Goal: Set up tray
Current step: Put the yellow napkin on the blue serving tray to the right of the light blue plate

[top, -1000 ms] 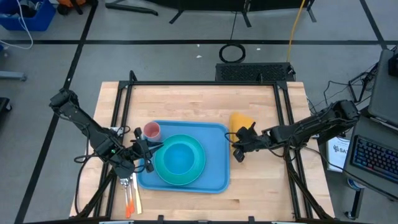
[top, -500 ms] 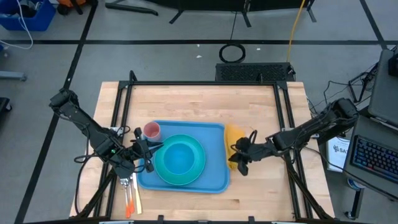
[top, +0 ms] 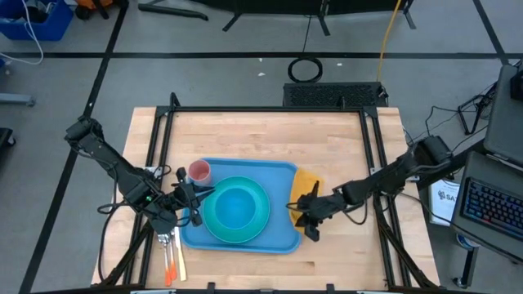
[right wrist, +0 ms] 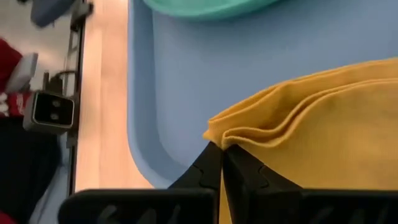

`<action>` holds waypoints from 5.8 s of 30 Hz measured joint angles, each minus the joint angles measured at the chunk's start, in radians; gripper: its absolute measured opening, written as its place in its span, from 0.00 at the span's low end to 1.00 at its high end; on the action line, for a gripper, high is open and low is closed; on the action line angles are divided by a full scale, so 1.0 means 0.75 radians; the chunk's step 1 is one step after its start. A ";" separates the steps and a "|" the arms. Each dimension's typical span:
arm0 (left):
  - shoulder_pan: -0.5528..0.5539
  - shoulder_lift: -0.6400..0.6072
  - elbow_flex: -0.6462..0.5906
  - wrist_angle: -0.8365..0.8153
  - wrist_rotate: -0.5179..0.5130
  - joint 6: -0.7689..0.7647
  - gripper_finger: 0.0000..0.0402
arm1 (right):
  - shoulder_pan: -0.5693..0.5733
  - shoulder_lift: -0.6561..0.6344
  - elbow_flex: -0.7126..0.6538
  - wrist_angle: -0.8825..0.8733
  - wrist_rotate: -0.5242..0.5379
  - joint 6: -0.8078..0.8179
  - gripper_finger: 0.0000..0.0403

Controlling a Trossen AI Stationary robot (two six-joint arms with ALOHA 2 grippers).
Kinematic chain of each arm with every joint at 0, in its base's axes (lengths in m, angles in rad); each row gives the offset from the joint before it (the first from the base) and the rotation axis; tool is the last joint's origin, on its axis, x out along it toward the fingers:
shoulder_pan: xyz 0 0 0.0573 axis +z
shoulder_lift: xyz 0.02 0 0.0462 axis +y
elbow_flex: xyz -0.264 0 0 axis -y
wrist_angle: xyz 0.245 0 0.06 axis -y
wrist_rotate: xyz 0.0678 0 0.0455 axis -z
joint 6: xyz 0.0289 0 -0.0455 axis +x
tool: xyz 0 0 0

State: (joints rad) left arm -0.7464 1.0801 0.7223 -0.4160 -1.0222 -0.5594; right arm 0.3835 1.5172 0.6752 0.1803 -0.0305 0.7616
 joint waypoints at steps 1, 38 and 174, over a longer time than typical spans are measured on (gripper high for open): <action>0.000 -0.001 0.000 0.001 -0.001 0.001 0.09 | -0.004 0.022 0.015 0.002 -0.023 0.000 0.00; 0.043 0.062 -0.001 0.003 0.047 0.000 0.09 | -0.065 -0.013 0.056 -0.069 -0.131 0.050 0.39; 0.087 0.062 -0.001 0.006 0.074 -0.005 0.09 | -0.053 -0.074 0.116 -0.304 0.284 -0.212 0.02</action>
State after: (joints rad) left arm -0.6807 1.1263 0.7216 -0.4114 -0.9668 -0.5634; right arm 0.3440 1.4615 0.7621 -0.0477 0.1825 0.6023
